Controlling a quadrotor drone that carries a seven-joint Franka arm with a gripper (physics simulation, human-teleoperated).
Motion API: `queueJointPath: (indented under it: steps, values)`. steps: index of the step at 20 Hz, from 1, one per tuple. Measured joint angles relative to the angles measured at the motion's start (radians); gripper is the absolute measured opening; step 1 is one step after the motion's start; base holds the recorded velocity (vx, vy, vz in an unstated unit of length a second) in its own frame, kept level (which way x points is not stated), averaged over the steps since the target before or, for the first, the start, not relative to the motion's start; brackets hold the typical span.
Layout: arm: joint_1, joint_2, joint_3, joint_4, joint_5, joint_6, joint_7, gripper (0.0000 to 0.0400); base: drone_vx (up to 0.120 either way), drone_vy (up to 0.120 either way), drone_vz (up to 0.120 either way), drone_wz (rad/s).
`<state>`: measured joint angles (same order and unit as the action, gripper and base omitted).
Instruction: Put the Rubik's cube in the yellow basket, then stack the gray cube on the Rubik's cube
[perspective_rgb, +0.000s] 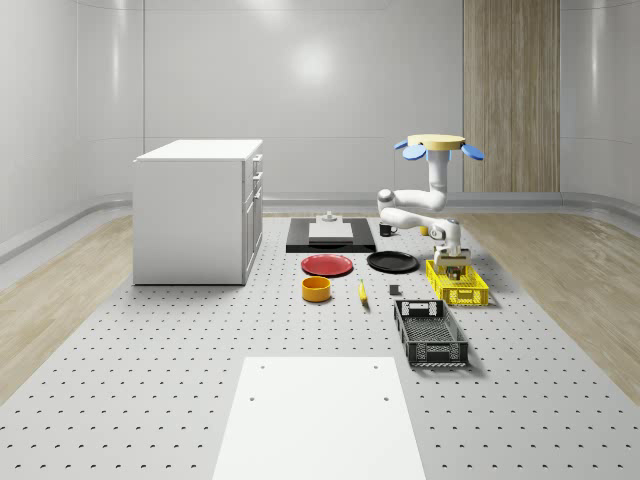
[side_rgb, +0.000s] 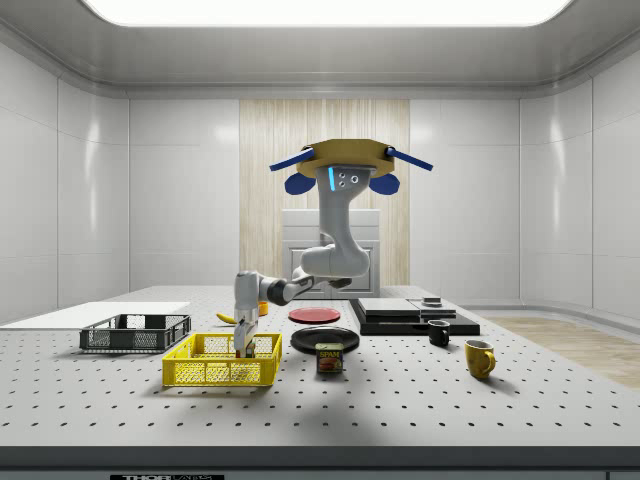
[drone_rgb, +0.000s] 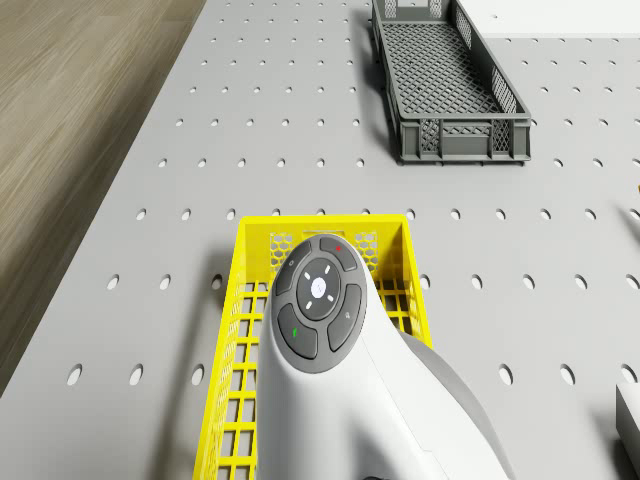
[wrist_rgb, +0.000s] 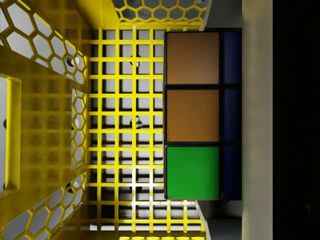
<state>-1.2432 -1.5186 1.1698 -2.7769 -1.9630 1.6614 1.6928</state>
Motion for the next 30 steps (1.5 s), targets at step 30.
queueJointPath:
  steps: [30]
  values:
    - [0.007,0.016,-0.001,-0.001,-0.007,-0.015,-0.005,0.0400,0.055,-0.089,0.056,0.000]
